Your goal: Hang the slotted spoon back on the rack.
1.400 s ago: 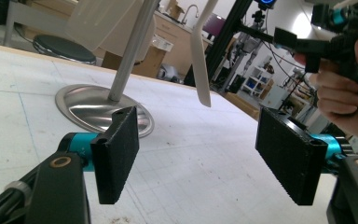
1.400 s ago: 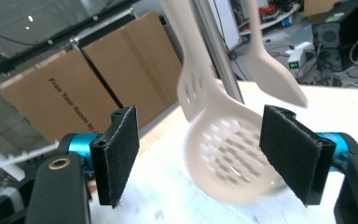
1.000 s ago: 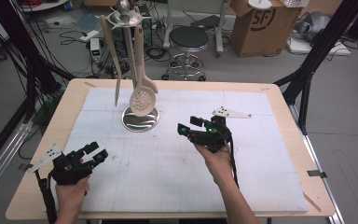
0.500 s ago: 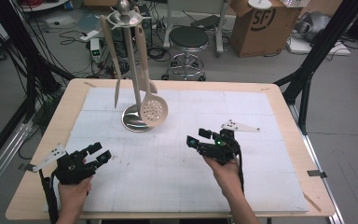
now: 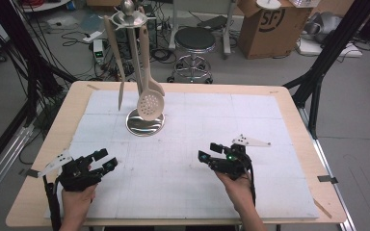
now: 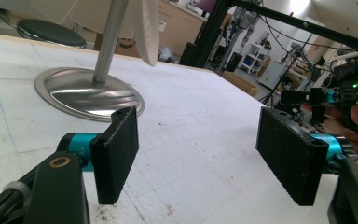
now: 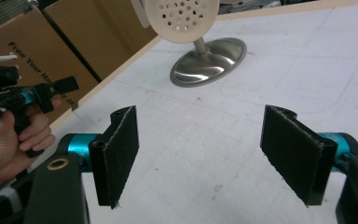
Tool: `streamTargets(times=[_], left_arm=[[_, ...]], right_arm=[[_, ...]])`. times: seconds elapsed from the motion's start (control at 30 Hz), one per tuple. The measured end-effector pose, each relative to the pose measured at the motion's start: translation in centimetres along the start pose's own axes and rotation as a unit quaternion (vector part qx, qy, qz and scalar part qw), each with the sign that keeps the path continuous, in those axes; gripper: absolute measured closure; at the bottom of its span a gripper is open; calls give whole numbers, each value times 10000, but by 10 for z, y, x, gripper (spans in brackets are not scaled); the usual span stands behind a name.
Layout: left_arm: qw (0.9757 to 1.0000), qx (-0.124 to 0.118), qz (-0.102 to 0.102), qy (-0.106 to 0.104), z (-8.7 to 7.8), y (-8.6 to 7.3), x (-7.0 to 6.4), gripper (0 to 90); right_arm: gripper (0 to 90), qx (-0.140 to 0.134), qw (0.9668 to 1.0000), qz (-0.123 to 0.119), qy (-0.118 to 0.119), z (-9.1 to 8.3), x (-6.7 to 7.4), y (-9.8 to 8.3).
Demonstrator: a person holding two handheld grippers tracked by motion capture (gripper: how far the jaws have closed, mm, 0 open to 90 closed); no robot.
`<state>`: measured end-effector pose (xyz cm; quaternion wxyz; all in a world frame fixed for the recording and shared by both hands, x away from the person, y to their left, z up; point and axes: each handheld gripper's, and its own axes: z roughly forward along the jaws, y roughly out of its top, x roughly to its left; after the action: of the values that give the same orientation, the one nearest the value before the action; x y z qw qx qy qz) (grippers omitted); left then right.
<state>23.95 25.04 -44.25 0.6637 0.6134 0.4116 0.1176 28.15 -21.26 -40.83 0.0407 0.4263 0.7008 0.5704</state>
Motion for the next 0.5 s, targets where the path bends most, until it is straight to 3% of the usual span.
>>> streamTargets(times=[0.2, 0.5], left_arm=[[9999, 127, 32, 23, 5, -2, -1, 284], [9992, 380, 56, 65, 12, -4, -5, 241]], right_arm=[[274, -82, 9998, 167, -36, -9, -10, -9], [274, -37, 9993, -32, -363, -23, -20, -18]])
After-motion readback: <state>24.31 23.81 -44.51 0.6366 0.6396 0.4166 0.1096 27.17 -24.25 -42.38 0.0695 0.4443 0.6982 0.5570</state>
